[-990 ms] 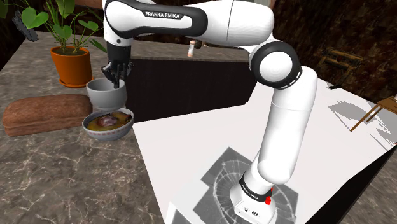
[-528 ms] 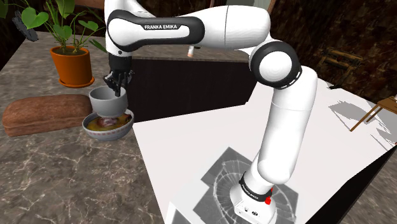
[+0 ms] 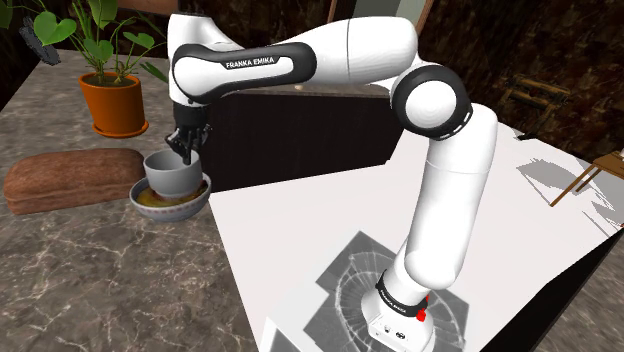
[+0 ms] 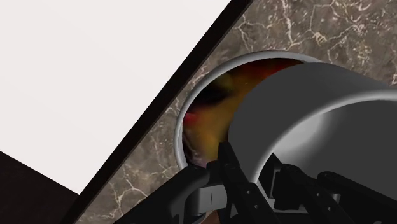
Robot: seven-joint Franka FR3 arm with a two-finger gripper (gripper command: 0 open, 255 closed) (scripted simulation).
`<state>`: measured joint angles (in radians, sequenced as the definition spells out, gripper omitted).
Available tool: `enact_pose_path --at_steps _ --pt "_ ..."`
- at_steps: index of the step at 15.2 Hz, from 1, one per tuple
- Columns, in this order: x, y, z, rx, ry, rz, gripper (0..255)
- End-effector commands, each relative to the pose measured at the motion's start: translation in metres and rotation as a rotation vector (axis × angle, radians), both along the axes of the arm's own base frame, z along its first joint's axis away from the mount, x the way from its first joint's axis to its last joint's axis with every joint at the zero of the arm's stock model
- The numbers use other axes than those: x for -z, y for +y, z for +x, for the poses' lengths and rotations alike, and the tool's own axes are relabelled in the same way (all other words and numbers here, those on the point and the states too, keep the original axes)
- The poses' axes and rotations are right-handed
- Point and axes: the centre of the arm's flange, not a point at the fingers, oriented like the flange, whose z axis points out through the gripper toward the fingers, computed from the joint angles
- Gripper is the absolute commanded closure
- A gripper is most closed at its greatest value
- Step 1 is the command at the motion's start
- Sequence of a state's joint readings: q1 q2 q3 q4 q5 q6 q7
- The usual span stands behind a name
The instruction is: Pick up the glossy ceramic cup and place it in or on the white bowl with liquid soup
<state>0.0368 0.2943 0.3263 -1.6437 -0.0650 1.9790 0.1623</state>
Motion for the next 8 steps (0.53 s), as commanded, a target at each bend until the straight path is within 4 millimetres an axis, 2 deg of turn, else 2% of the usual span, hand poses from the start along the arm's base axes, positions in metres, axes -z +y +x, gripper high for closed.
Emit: enact_pose_path --at_steps 1,7,8 --pt "0.0039 0.0017 0.0007 0.0 0.0 0.0 255" --pt "0.0039 0.0017 0.0007 0.0 0.0 0.0 255" --pt "0.0038 0.0019 0.0007 0.0 0.0 0.0 0"
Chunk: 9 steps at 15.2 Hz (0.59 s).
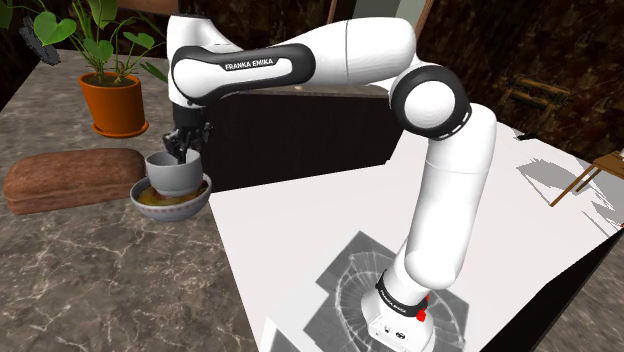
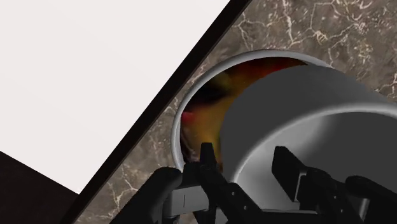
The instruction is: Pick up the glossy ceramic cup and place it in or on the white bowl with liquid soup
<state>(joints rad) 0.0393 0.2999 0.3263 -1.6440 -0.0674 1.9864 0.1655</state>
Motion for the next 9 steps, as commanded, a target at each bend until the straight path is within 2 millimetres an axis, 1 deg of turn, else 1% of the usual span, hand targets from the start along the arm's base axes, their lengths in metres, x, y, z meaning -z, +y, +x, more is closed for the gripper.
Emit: enact_pose_path --at_steps 1,5,8,9 --pt "0.001 0.001 0.0 -0.001 0.002 0.0 0" --pt "0.001 0.0 0.0 -0.001 0.002 0.0 0" --pt "-0.039 -0.002 -0.002 -0.001 0.002 0.0 0" --pt "-0.049 -0.003 -0.002 -0.001 0.002 0.0 0"
